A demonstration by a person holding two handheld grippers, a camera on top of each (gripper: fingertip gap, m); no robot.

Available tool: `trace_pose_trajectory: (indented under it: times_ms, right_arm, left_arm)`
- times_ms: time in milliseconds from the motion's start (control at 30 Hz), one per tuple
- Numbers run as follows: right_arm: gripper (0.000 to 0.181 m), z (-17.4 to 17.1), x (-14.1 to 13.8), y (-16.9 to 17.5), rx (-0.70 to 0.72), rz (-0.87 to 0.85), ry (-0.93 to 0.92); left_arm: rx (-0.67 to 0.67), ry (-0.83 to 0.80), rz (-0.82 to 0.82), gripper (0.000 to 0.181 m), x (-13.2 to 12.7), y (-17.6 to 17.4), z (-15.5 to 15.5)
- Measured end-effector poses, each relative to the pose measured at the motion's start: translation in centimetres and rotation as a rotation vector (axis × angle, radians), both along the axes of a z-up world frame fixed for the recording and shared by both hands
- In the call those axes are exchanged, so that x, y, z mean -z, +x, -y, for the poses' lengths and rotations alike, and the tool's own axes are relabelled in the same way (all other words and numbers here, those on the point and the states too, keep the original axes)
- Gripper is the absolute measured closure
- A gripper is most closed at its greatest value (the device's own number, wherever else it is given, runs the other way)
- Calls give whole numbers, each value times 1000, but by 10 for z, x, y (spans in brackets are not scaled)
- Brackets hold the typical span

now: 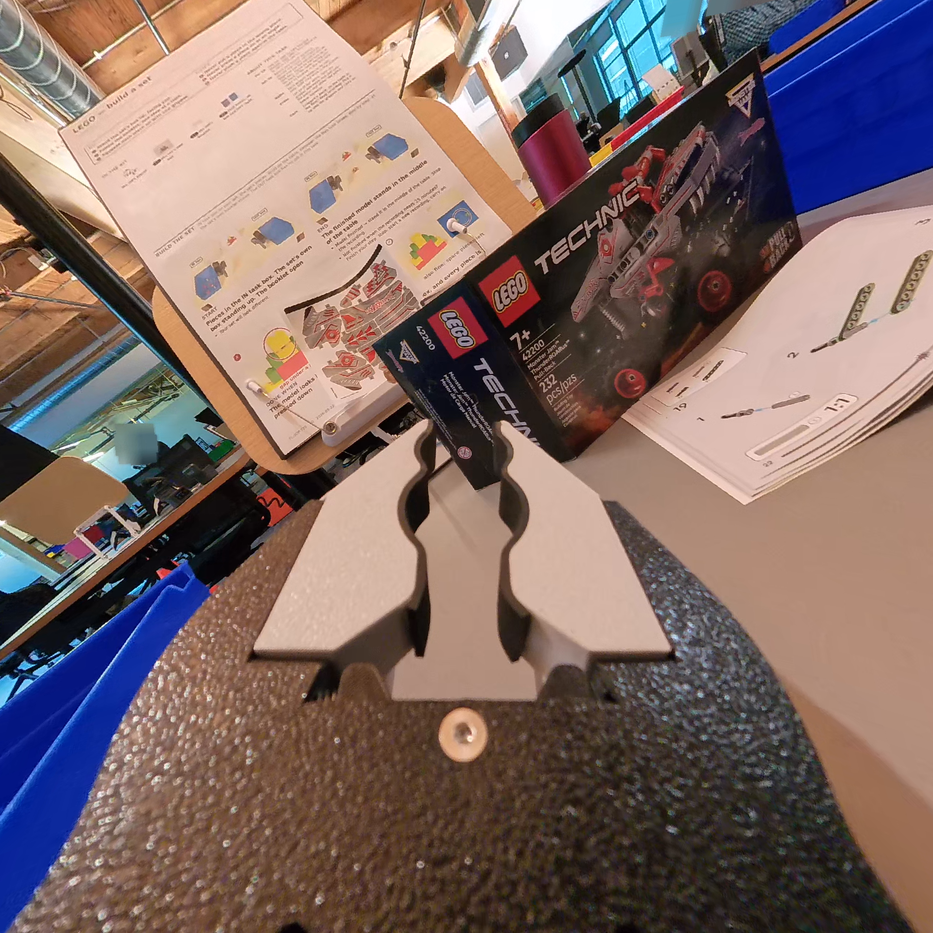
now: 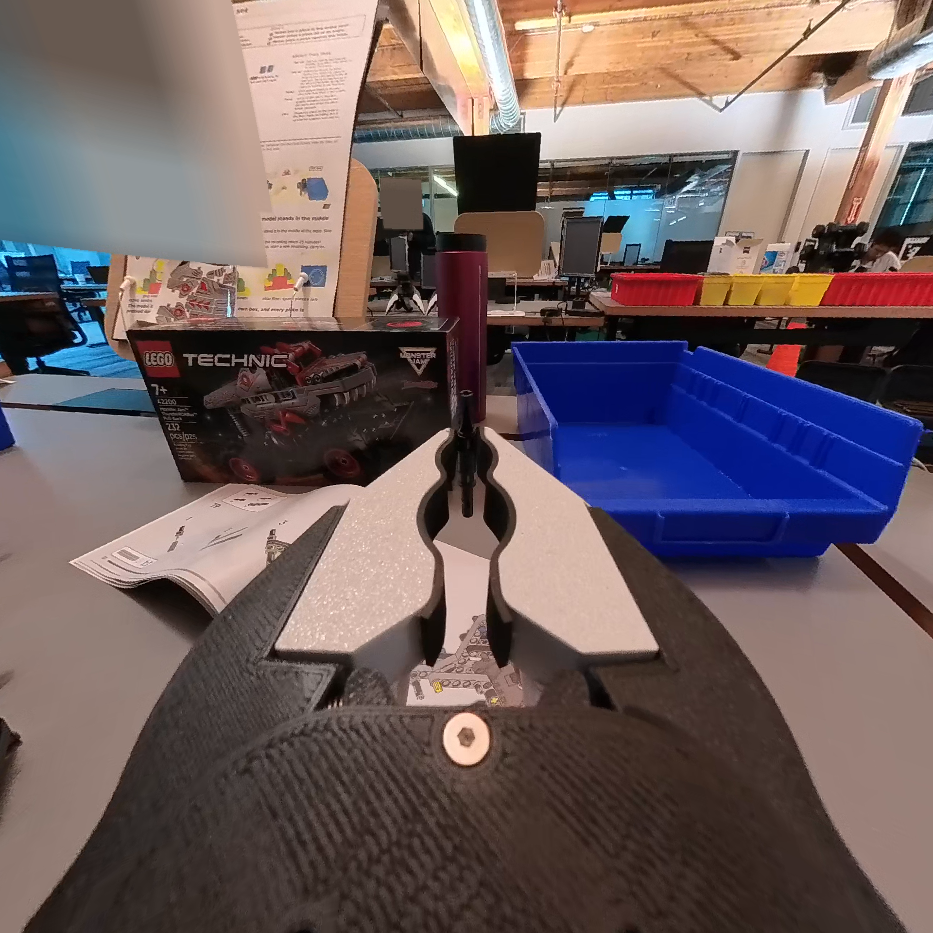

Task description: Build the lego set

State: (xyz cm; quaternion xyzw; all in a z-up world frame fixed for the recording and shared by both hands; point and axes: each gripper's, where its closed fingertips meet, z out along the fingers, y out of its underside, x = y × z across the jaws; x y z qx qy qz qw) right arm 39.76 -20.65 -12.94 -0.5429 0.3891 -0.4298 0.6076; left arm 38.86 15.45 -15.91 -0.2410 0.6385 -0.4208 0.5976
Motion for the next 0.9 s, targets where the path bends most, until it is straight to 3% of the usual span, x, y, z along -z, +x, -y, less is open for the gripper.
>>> trace_pose_trajectory:
  times_ms: [900]
  right_arm:
    - [177, -4, -5, -2, -3, 33, -16]
  left_arm:
    - [5, -5, 2, 163, 0, 0, 0]
